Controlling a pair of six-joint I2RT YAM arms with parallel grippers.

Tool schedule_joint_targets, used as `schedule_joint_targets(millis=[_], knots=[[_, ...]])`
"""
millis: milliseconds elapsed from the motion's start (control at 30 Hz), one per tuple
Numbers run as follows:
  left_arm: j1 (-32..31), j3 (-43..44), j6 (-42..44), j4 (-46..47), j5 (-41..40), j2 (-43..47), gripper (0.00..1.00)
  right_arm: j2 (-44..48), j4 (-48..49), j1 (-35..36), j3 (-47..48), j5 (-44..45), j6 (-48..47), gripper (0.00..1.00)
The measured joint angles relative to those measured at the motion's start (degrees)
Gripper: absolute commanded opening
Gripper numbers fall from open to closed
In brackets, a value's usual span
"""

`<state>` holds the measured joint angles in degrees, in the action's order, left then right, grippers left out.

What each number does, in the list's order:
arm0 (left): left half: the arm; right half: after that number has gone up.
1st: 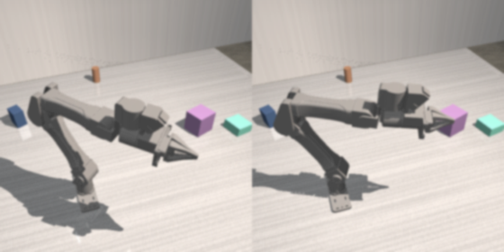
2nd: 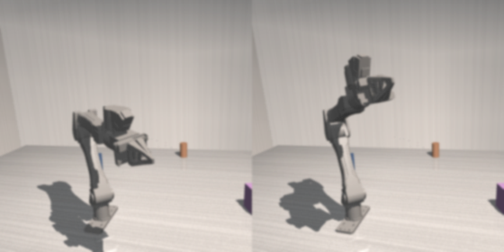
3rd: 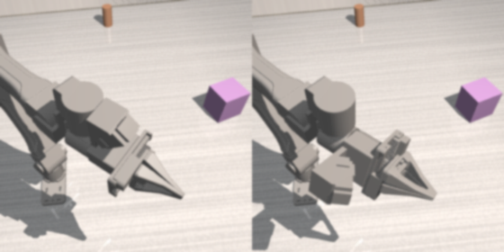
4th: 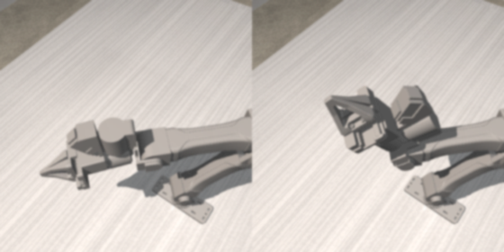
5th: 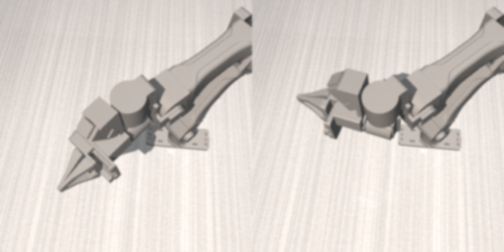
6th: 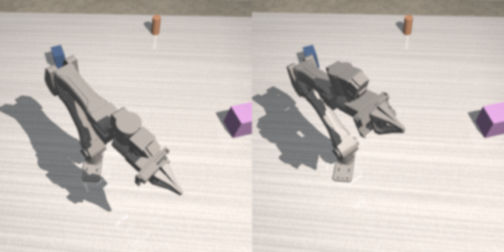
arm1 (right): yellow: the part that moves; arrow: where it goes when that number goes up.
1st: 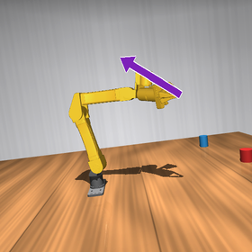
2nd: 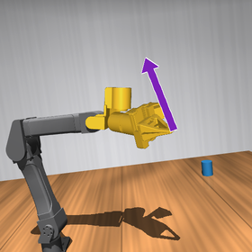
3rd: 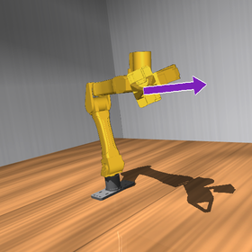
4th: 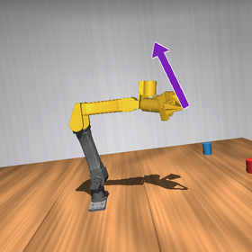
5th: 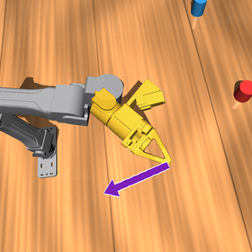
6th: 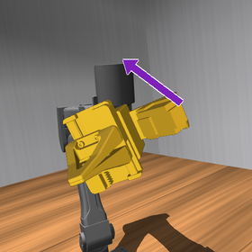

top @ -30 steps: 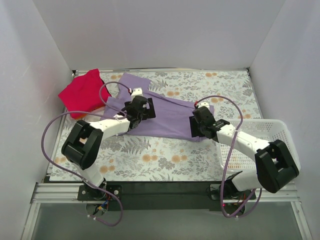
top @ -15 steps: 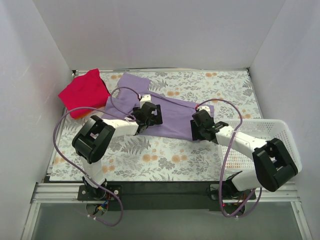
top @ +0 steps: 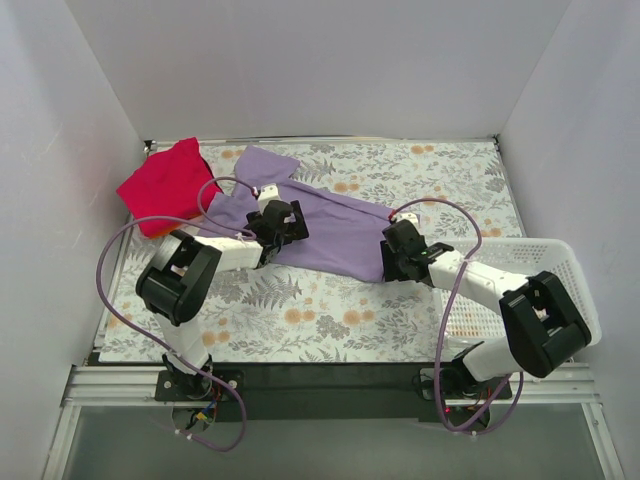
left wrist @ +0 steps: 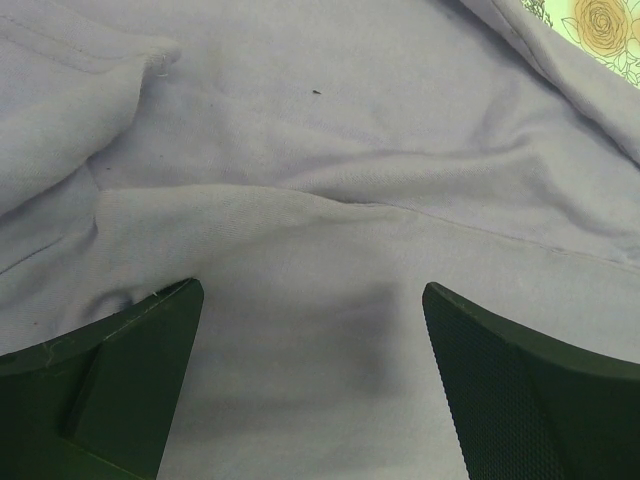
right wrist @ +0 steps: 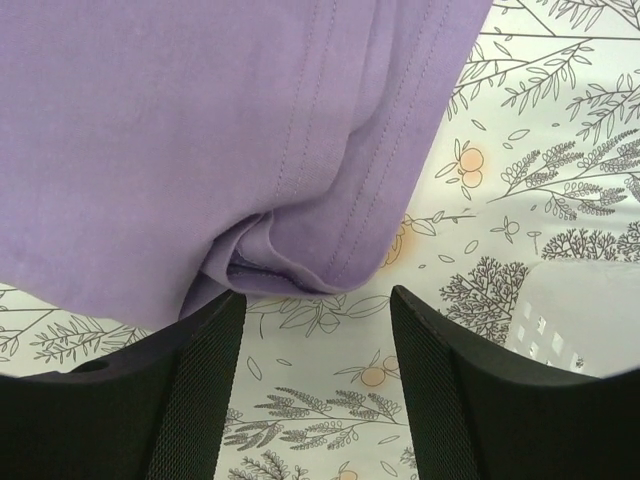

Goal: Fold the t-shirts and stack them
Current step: Fold the tshirt

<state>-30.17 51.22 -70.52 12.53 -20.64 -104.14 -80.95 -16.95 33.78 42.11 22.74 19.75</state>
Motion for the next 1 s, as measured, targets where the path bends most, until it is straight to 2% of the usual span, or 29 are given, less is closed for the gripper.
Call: schedule_joint_targets(millis=[600, 700, 800, 833, 1000], knots=[[0.00, -0.02, 0.20, 0.00, 0.07, -0.02, 0.86, -1.79, 6.29, 1.25, 0.00, -2.01, -3.61, 0.40], [0.00, -0.02, 0.20, 0.00, 0.09, -0.02, 0.86, -3.48, 7.45, 1.25, 0.00, -2.93, -4.17, 0.32], [0.00, -0.02, 0.22, -0.02, 0.09, -0.02, 0.86, -4.57, 8.00, 1.25, 0.00, -3.65, -4.83, 0.06], [0.00, -0.02, 0.22, -0.02, 0.09, -0.02, 0.86, -4.68, 8.02, 1.25, 0.00, -3.69, -4.98, 0.01], [0.00, 0.04, 0.24, -0.11, 0.09, -0.04, 0.86, -4.20, 6.97, 1.46, 0.00, -2.86, -4.52, 0.01]])
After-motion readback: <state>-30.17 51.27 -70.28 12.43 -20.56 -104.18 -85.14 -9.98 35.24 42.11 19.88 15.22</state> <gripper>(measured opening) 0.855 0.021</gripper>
